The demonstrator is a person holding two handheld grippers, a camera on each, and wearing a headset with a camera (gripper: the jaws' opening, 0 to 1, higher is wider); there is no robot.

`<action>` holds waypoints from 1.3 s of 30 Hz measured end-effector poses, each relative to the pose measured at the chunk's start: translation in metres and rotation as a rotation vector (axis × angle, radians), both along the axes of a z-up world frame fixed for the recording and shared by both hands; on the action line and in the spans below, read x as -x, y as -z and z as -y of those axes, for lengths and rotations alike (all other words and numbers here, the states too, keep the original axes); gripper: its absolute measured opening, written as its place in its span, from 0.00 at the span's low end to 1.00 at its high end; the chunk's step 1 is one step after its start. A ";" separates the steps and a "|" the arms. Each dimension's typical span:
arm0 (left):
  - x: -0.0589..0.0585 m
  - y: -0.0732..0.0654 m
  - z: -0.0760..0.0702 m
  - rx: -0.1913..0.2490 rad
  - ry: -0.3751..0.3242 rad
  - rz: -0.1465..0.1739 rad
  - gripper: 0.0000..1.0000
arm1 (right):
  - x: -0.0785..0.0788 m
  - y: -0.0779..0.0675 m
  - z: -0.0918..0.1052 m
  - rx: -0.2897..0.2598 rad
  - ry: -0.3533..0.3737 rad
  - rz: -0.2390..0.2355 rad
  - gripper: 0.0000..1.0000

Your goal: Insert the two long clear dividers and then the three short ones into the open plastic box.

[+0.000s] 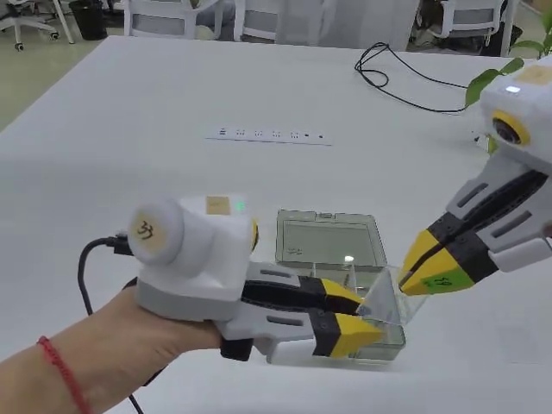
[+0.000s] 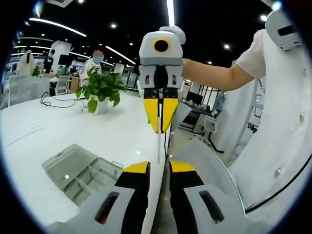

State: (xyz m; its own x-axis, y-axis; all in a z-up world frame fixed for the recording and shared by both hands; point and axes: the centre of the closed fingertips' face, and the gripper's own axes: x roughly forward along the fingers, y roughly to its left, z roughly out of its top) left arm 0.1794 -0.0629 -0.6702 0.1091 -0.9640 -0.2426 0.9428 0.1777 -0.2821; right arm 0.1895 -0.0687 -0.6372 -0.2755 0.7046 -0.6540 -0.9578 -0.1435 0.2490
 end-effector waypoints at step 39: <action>-0.037 0.057 -0.073 -0.192 -0.171 0.054 1.00 | -0.083 0.094 -0.012 0.124 0.153 0.180 0.03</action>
State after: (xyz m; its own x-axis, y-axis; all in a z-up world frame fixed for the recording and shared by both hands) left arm 0.2166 0.0105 -0.7270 0.2842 -0.8675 -0.4084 0.9073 0.3810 -0.1780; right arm 0.2727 -0.0566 -0.7310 -0.0433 0.6409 -0.7664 -0.9965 0.0278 0.0795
